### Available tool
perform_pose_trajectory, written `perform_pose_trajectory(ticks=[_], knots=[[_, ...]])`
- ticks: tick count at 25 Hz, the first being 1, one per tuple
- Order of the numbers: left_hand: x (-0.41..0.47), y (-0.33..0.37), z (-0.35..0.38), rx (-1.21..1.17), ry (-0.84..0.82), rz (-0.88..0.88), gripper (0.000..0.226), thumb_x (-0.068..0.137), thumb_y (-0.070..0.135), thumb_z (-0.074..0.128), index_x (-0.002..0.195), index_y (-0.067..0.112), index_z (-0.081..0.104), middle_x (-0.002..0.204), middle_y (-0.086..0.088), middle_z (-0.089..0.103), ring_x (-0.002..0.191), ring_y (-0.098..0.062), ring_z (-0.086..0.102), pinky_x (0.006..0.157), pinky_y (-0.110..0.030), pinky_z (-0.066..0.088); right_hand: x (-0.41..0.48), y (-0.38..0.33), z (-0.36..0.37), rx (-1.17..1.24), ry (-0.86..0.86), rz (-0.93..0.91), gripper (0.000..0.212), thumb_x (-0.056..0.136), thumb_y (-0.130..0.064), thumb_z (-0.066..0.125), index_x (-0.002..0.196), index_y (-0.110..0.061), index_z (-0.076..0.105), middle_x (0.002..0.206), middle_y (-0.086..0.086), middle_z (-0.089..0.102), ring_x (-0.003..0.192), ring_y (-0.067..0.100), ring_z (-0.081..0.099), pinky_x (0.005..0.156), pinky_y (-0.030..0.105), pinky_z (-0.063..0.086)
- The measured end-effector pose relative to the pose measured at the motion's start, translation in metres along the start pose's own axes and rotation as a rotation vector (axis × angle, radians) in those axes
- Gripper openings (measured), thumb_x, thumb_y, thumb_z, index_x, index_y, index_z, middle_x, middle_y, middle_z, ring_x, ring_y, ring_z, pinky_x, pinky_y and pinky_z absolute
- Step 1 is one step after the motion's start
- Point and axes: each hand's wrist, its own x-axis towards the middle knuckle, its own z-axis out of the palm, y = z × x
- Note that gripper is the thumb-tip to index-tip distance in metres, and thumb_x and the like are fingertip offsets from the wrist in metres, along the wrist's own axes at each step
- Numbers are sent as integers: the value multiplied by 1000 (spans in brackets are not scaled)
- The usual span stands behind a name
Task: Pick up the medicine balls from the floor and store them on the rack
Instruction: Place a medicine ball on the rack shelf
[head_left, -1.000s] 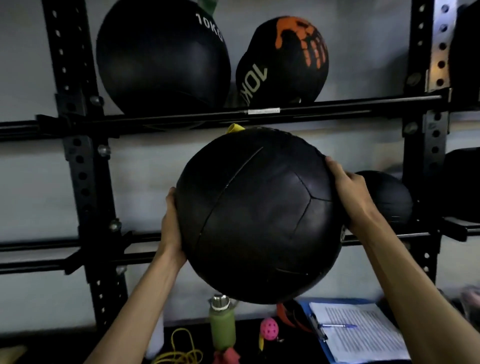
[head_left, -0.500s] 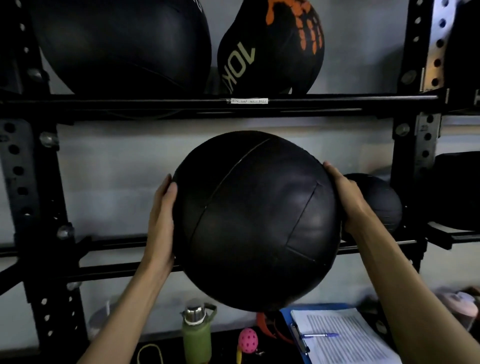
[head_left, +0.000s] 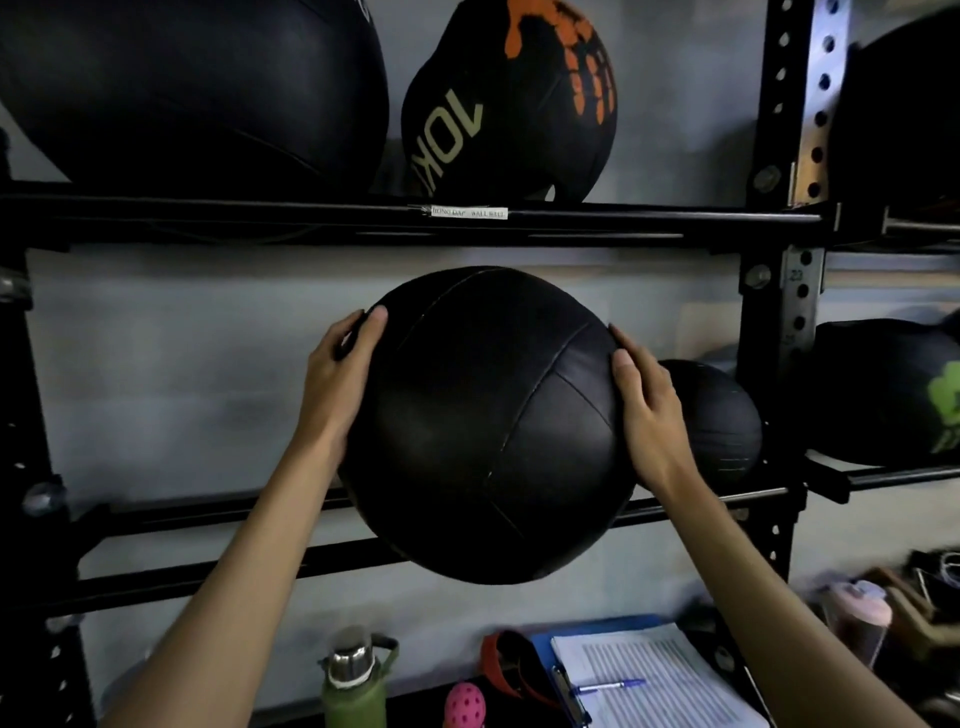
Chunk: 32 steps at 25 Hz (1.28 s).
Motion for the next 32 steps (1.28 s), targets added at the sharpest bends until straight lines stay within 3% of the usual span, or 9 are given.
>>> perform_pose_trajectory(ticks=[3, 7, 11, 14, 17, 20, 25, 28, 32], knots=[[1, -9, -8, 59, -27, 14, 65, 85, 71, 56, 128, 22, 55, 115, 9, 62, 104, -6, 62, 82, -24, 48, 11, 4, 1, 13, 7, 31, 51, 101, -52, 38, 143, -30, 55, 141, -14, 57, 135, 4, 46, 118, 36, 34], [-36, -34, -16, 32, -8, 134, 46, 95, 52, 51, 133, 27, 45, 121, 19, 54, 104, 20, 53, 85, -4, 44, 18, 8, 2, -25, 31, 12, 46, 103, -46, 40, 138, -25, 60, 134, -10, 63, 128, 6, 53, 114, 39, 40], [-37, -46, -15, 83, 22, 160, 56, 89, 72, 46, 136, 42, 47, 142, 5, 45, 130, -8, 47, 110, -33, 41, 17, 10, 1, -29, 37, 4, 51, 99, -54, 37, 137, -27, 61, 132, -11, 64, 128, 9, 53, 111, 36, 40], [-23, -37, 1, 149, -7, 149, 55, 86, 75, 46, 134, 48, 47, 142, 3, 40, 133, -16, 42, 112, -37, 37, 15, 16, -10, -2, 48, 38, 41, 107, -38, 37, 136, -22, 62, 126, -10, 66, 121, 4, 56, 103, 22, 41], [-2, -25, 28, 213, -54, 156, 68, 81, 80, 44, 136, 41, 49, 141, 1, 41, 135, -23, 40, 113, -44, 37, 19, 31, -24, -60, 79, 129, 41, 109, -36, 34, 128, -19, 66, 114, -4, 68, 110, 12, 60, 97, 30, 45], [36, -20, 60, 334, -94, 99, 64, 86, 78, 41, 135, 39, 52, 138, -3, 47, 131, -27, 44, 111, -49, 38, 28, 48, -32, -106, 82, 195, 41, 109, -35, 32, 117, -14, 67, 106, 2, 67, 102, 19, 59, 89, 34, 42], [82, -36, 78, 350, -86, 26, 56, 81, 81, 36, 101, 37, 63, 115, -4, 66, 111, -29, 60, 101, -46, 47, 33, 77, -12, -105, 113, 146, 39, 110, -28, 29, 123, -12, 61, 107, 2, 62, 102, 17, 57, 82, 13, 39], [90, -46, 79, 320, -58, 40, 56, 78, 82, 35, 91, 35, 62, 107, -2, 68, 104, -27, 62, 98, -45, 49, 37, 92, -2, -68, 186, 153, 47, 105, -42, 26, 122, -15, 61, 114, 5, 64, 110, 23, 58, 95, 36, 44], [87, -53, 86, 265, 66, 69, 40, 91, 60, 40, 82, 27, 59, 95, -5, 66, 91, -26, 63, 78, -37, 46, 34, 91, 0, -87, 219, 157, 51, 102, -47, 24, 118, -16, 61, 113, 7, 64, 109, 26, 58, 99, 45, 45]])
